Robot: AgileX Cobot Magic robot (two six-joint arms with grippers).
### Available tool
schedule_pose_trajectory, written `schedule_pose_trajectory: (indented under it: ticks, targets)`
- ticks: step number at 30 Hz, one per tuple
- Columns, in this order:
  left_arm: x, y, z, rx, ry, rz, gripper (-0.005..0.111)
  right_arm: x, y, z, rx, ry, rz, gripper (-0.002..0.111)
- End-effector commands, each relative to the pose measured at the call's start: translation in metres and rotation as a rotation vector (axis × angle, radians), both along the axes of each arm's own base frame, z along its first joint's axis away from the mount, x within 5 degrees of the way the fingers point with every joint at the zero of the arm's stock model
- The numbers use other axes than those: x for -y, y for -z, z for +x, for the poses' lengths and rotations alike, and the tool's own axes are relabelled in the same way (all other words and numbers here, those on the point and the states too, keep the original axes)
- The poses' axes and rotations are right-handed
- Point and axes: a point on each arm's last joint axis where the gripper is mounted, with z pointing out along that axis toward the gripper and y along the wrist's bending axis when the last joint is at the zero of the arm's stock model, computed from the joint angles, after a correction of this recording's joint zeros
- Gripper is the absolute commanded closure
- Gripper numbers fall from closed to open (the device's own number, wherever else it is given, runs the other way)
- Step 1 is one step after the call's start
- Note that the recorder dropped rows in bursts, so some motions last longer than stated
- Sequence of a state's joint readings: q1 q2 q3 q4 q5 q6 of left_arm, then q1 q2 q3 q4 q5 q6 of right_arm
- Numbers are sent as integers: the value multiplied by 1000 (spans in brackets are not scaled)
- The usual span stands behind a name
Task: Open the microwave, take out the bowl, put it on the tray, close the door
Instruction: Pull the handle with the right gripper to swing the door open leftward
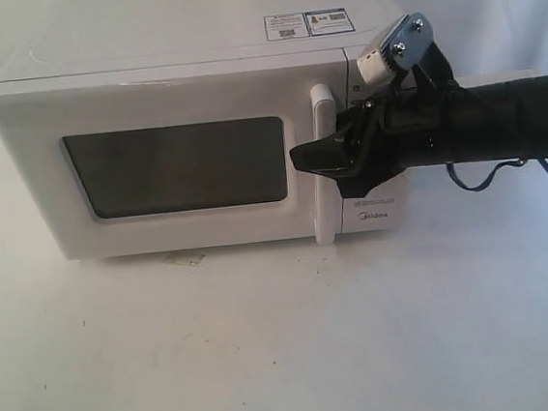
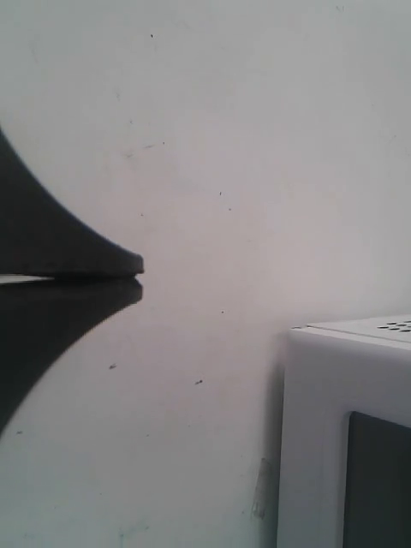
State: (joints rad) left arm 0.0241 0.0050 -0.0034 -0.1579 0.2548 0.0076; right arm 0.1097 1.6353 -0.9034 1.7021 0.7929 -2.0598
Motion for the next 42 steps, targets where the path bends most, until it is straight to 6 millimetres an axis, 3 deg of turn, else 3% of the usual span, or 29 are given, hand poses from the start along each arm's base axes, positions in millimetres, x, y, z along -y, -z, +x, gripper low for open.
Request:
schedule_pose_trajectory:
  ticks: [1,4,9,12,15,22,25,26,28,31,42]
  targets:
    - [0,1,0,1,4,-6,107,-14,-17,-4,36,-114,57,57]
    - [0,1,0,1,4,-6,107,-12,-15,-3,36,-102,32,58]
    - [0,1,0,1,4,-6,107,-11,-13,-1,36,-88,14,71]
    - [0,1,0,1,4,-6,107,-10,-12,-1,36,-77,1,84]
    - [0,1,0,1,4,-6,107,-10,-9,-3,40,-110,-49,108]
    - [0,1,0,1,4,-6,107,-12,-3,-11,38,-223,-125,108]
    - [0,1,0,1,4,-6,107,-18,-4,-44,19,-620,-99,108]
    - [0,1,0,1,4,-6,107,-17,-1,-46,60,-665,-149,108]
    - [0,1,0,1,4,-6,107,-15,0,-46,4,-647,-148,108]
    - [0,1,0,1,4,-6,107,-9,4,-33,-156,-412,-160,108]
    - [0,1,0,1,4,-6,107,-9,-7,-47,-182,-482,-154,108]
